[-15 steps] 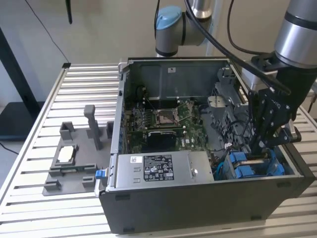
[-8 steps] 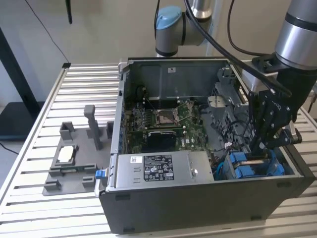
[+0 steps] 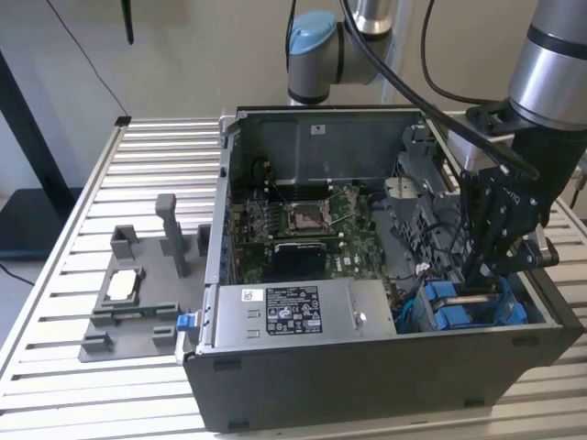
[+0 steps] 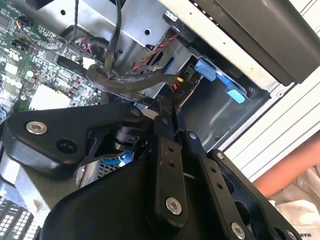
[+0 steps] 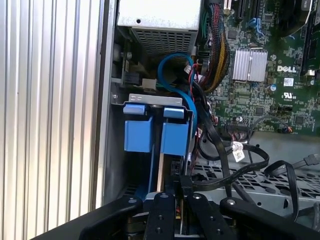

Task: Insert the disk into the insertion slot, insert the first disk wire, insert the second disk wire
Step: 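Insert the second disk wire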

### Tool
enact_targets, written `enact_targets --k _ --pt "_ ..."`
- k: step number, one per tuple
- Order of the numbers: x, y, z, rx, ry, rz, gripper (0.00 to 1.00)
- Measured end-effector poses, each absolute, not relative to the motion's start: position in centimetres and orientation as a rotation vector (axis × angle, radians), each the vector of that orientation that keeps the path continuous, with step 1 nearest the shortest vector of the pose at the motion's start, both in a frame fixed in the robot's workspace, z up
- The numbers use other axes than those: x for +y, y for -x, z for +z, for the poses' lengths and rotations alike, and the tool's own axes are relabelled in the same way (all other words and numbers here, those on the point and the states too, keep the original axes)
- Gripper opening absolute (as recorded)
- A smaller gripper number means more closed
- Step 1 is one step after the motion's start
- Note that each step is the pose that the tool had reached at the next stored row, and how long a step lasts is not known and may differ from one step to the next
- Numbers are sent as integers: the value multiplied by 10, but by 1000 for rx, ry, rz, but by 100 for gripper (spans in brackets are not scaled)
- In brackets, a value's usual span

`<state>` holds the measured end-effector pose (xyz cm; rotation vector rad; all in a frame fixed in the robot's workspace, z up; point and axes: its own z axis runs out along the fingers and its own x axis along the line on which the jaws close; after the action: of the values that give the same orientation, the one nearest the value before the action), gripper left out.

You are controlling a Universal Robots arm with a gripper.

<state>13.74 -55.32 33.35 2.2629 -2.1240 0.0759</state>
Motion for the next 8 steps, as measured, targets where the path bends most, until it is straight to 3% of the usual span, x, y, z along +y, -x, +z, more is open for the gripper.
enact_targets --k 3,4,8 --pt "-553 -138 338 -2127 -2265 70 18" --pt "-553 -138 343 -2126 -2264 72 24" --pt "-553 -137 361 -2126 -2263 74 24"
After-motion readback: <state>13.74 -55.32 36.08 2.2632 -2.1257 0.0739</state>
